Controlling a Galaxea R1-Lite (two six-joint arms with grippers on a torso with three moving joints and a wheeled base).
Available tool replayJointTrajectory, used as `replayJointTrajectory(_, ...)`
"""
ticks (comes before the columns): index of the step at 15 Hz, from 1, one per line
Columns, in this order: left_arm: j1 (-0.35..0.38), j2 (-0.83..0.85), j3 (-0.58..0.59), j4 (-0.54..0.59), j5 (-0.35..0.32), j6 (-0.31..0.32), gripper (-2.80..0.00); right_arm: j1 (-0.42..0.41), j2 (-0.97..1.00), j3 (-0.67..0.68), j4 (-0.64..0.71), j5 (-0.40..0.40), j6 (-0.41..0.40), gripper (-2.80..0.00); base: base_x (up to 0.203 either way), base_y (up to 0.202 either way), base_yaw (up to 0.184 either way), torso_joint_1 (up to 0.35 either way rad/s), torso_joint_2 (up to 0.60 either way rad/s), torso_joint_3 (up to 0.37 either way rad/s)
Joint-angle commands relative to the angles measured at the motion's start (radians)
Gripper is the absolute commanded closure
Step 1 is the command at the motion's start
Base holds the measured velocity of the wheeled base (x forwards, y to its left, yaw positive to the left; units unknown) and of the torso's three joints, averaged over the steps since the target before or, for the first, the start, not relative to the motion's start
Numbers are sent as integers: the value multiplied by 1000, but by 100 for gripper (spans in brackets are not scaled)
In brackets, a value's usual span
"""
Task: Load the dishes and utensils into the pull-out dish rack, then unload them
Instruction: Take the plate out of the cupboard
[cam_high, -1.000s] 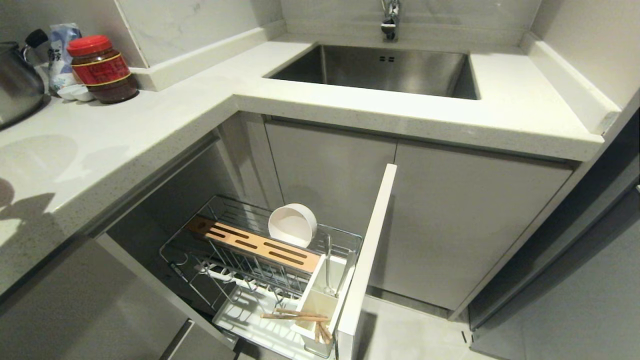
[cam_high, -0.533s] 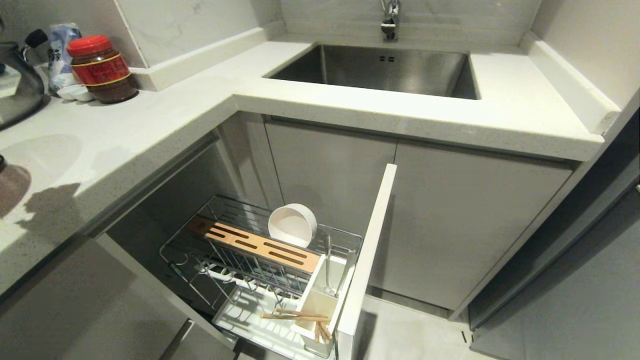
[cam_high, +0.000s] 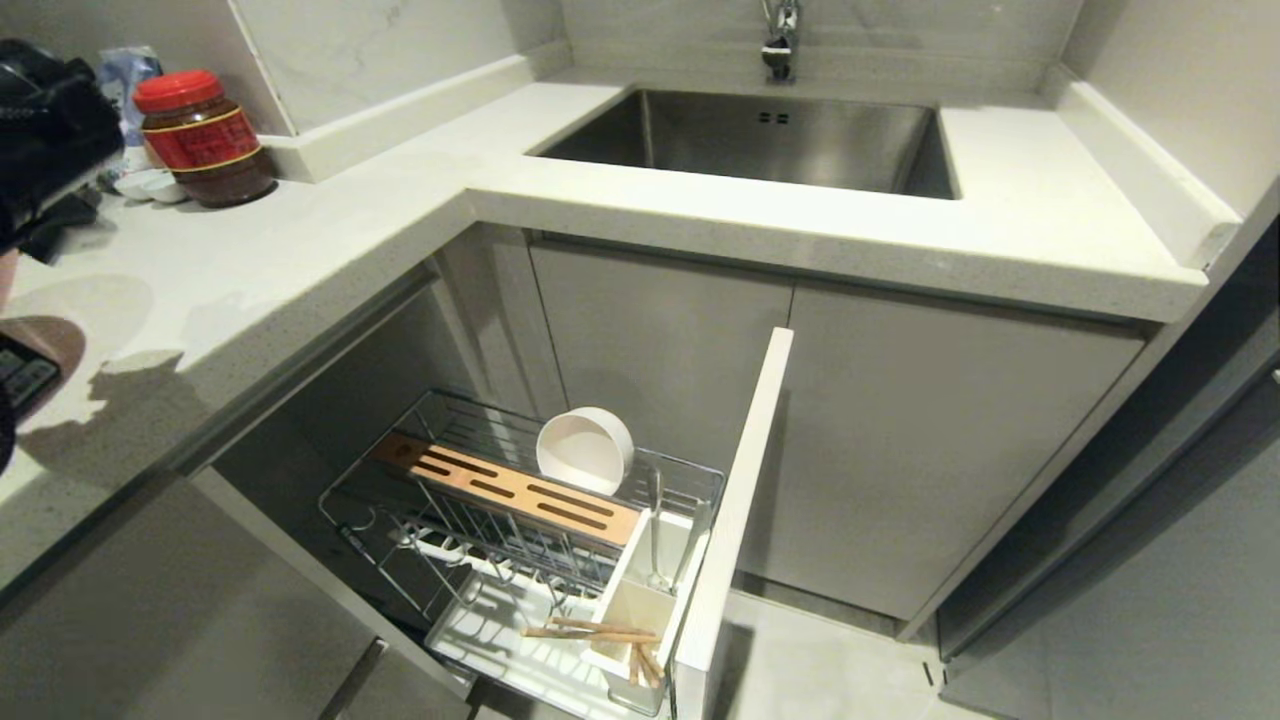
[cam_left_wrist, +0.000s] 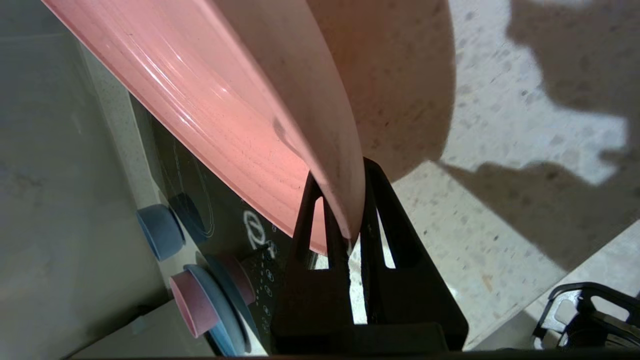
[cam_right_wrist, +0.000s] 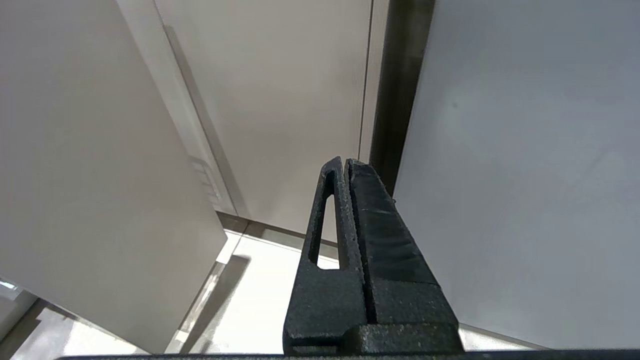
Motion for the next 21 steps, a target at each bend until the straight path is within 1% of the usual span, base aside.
replayJointTrajectory(1,11,32,8,10,6,2,0,0,1,26,-1,0,0,0,0,0,0,0,0,0)
replayJointTrajectory(7,26,59,4,7,3,0,0,0,1,26,-1,0,0,0,0,0,0,0,0,0)
replayJointTrajectory(15,49,46,-15,3,5,0,0,0,1,26,-1,0,0,0,0,0,0,0,0,0)
replayJointTrajectory(16,51,41,-15,1,5,2,-280,0,1,26,-1,0,0,0,0,0,0,0,0,0)
replayJointTrajectory(21,66,27,-18,-20,4,-2,-280,0,1,26,-1,0,0,0,0,0,0,0,0,0)
